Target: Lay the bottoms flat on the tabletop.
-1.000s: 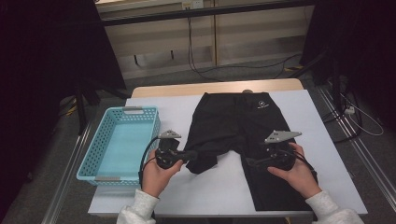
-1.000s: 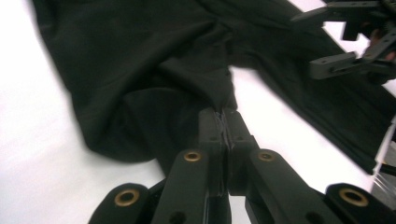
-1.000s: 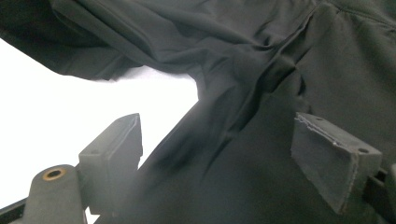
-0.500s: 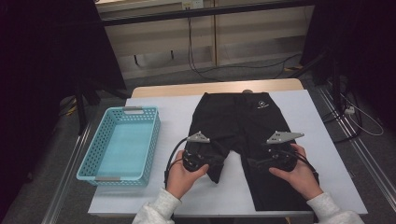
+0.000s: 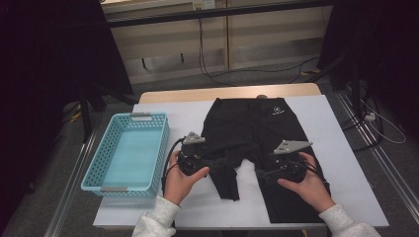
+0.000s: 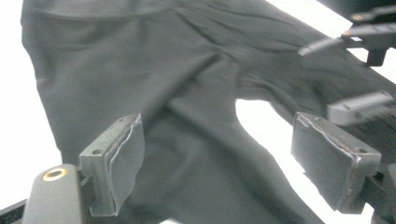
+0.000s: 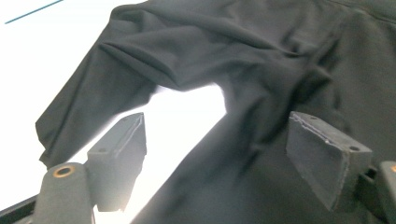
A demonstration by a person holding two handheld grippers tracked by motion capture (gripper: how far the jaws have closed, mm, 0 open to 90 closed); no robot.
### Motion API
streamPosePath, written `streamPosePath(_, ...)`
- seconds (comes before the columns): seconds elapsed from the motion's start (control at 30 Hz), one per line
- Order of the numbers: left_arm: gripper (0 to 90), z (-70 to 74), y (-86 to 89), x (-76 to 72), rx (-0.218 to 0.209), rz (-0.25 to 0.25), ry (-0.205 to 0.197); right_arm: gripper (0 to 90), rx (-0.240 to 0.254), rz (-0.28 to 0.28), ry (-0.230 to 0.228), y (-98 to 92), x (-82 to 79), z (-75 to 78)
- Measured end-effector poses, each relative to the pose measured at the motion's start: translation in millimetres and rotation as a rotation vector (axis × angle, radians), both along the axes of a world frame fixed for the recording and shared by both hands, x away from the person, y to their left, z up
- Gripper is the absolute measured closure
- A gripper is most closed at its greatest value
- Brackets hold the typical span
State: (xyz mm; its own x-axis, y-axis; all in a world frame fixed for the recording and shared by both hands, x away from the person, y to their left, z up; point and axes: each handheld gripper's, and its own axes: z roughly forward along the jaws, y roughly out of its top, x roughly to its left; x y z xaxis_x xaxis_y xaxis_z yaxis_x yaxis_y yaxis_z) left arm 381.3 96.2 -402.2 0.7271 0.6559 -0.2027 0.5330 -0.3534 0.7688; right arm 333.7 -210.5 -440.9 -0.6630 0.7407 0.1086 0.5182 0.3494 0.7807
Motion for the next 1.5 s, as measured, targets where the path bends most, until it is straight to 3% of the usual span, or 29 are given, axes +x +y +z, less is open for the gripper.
streamPosePath(0.23,15.5,0.5,10.2,1.4,0.038,0.039,-0.034,32.5,-0.003,0.073,0.0,25.2,0.0,-0.6)
streamPosePath(0.47,14.7,-5.8,11.7,3.5,0.059,0.051,-0.038,28.6,0.009,0.085,0.005,31.7,-1.5,-1.7)
streamPosePath(0.7,12.3,-8.0,13.2,5.1,0.073,0.047,-0.037,28.0,-0.022,0.129,0.025,44.0,-4.7,-11.7)
streamPosePath(1.1,12.3,-12.3,15.1,7.3,0.087,0.062,-0.033,26.0,-0.024,0.154,0.038,61.4,-10.2,-15.6)
streamPosePath(1.5,12.5,-12.5,17.6,8.1,0.081,0.074,-0.028,40.5,-0.04,0.198,0.062,83.2,-13.5,-19.6)
